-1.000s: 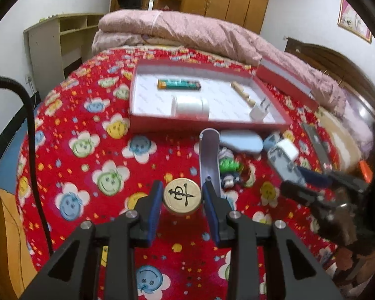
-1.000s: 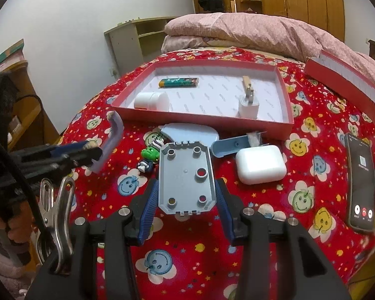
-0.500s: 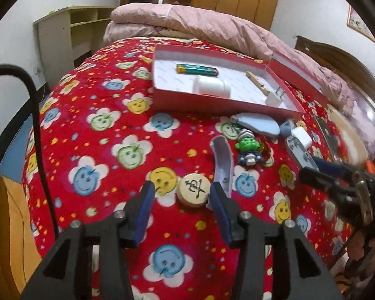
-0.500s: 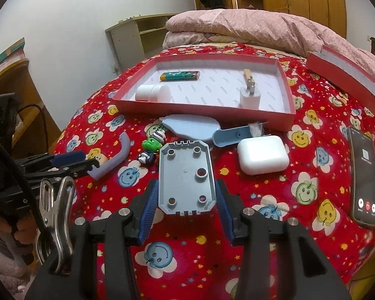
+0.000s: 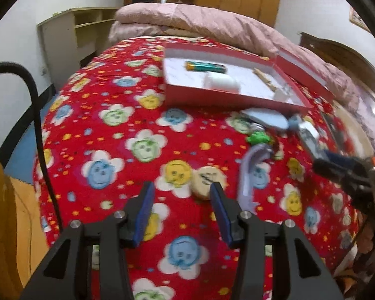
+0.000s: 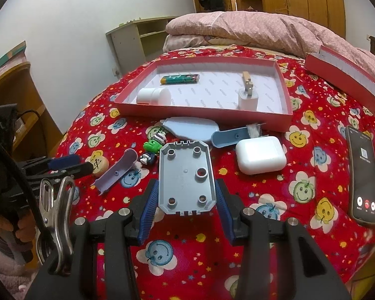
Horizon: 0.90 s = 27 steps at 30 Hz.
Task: Organize rigid objects
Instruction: 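Grasp the grey plastic plate with right tool while left tool grasps the round wooden disc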
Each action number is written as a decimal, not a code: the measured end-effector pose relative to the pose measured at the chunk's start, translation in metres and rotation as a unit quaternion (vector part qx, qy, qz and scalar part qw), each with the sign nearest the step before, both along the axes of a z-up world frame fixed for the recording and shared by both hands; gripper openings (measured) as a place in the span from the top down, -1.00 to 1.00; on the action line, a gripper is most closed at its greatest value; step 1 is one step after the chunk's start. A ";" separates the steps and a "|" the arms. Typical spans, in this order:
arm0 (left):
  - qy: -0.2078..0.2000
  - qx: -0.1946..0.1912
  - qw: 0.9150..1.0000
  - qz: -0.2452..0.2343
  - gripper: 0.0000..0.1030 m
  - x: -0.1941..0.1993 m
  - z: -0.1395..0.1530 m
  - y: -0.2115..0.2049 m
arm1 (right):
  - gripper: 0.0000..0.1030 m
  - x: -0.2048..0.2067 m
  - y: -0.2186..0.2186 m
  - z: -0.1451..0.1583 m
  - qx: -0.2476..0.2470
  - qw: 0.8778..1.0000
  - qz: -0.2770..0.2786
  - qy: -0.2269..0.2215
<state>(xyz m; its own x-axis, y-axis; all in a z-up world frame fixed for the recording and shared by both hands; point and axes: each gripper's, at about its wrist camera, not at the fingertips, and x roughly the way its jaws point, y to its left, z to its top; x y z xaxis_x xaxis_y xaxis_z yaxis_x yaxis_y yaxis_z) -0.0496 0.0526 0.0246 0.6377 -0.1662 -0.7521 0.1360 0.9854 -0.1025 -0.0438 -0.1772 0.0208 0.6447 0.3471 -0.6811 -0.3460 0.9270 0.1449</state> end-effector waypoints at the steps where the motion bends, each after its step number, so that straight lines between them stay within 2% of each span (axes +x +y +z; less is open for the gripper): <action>1: 0.000 0.002 1.000 -0.008 0.06 0.000 -0.001 -0.005 | 0.12 0.000 -0.001 0.000 0.000 1.000 0.000 0.000; 5: 0.004 0.029 0.999 -0.023 0.06 0.002 -0.007 -0.022 | 0.12 0.000 -0.002 0.001 0.002 1.000 0.002 0.001; 7: -0.007 0.045 0.999 -0.022 0.08 0.006 -0.008 -0.028 | 0.12 0.001 -0.002 0.000 0.002 1.000 0.007 0.003; 8: -0.008 0.046 0.999 -0.021 0.12 0.008 -0.008 -0.029 | 0.12 0.002 -0.002 0.000 0.002 1.000 0.009 0.004; 10: -0.009 0.047 0.999 -0.018 0.36 0.013 -0.007 -0.031 | 0.12 0.003 -0.003 0.001 0.007 1.000 0.013 0.002; 11: -0.007 0.048 0.999 -0.018 0.36 0.015 -0.007 -0.032 | 0.12 0.002 -0.005 0.001 0.011 1.000 0.013 0.000; 18: 0.017 0.014 1.000 -0.012 0.36 0.023 0.003 -0.033 | 0.12 0.004 -0.025 0.002 0.047 0.999 0.013 -0.007; 27: 0.000 -0.009 1.000 -0.001 0.36 0.033 0.037 -0.039 | 0.12 0.005 -0.036 0.007 0.076 0.996 0.028 -0.020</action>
<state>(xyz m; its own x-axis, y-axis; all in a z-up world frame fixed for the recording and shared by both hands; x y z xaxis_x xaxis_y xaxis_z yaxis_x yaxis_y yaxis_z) -0.0170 0.0131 0.0617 0.6371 -0.1805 -0.7493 0.1373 0.9832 -0.1201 -0.0389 -0.2135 0.0279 0.6465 0.4811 -0.5921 -0.4054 0.8741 0.2676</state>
